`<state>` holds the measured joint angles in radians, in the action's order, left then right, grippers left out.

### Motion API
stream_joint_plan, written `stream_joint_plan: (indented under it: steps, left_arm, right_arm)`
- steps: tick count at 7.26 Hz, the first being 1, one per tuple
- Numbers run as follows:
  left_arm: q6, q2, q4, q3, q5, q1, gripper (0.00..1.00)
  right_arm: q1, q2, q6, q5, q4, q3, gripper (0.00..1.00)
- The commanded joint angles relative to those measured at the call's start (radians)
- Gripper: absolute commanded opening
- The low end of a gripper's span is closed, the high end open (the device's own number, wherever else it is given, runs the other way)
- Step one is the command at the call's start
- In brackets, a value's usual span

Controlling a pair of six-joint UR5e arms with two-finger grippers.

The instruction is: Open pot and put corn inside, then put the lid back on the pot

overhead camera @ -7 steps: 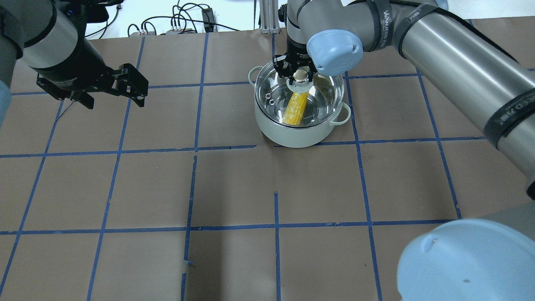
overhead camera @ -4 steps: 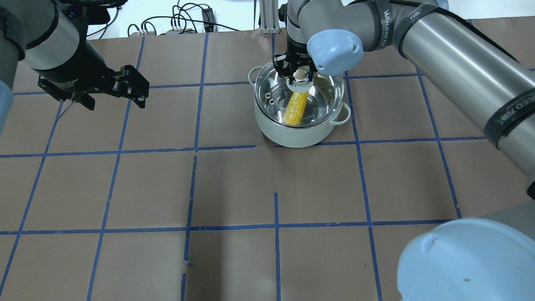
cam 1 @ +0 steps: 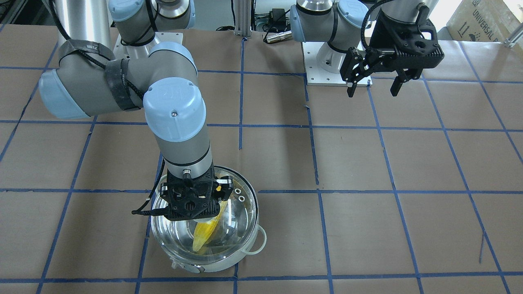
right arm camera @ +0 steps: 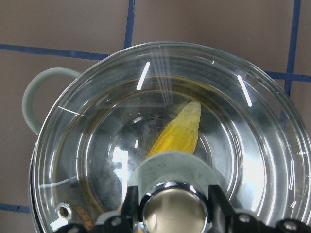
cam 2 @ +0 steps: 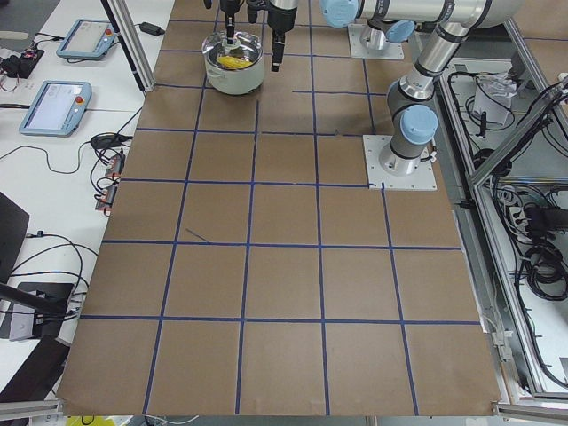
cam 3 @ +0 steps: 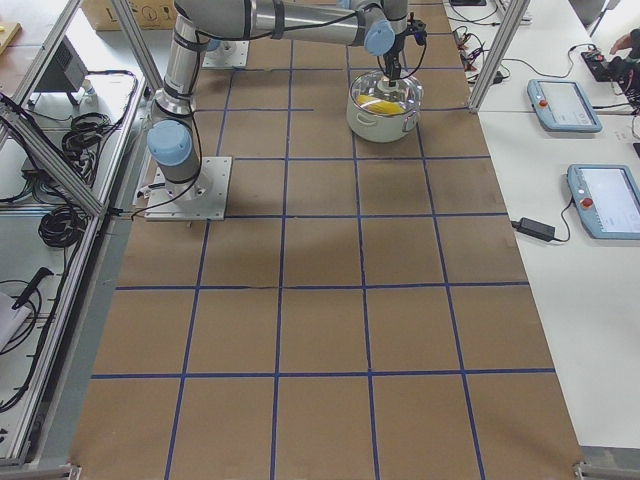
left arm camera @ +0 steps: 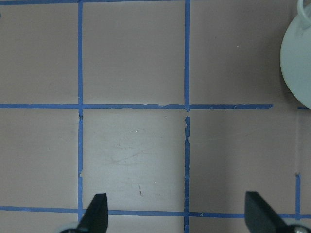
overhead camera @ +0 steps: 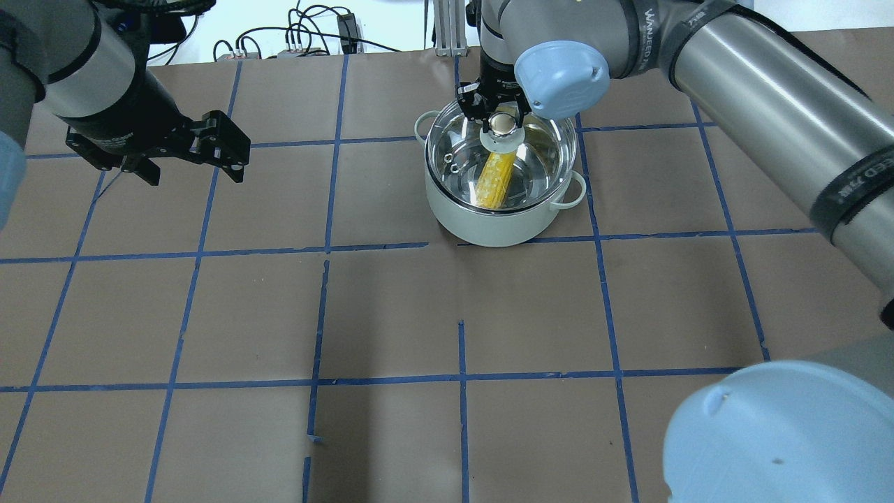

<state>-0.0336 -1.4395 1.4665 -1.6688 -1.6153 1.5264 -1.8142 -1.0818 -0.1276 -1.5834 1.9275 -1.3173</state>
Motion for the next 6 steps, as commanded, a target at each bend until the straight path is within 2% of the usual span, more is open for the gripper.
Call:
stream_joint_plan:
  steps: [1, 4, 6]
  left_arm:
    - [-0.002, -0.004, -0.002, 0.001, 0.0, 0.0, 1.0]
    - [-0.034, -0.021, -0.081, 0.0, -0.002, 0.0, 1.0]
    - [-0.031, -0.024, -0.083, 0.0, -0.002, 0.0, 1.0]
  right_arm:
    - [0.001, -0.003, -0.001, 0.017, -0.038, 0.004, 0.45]
    - [0.003, -0.003, -0.001, 0.037, -0.039, 0.004, 0.44]
    - [0.003, -0.003, 0.003, 0.026, -0.025, 0.004, 0.67]
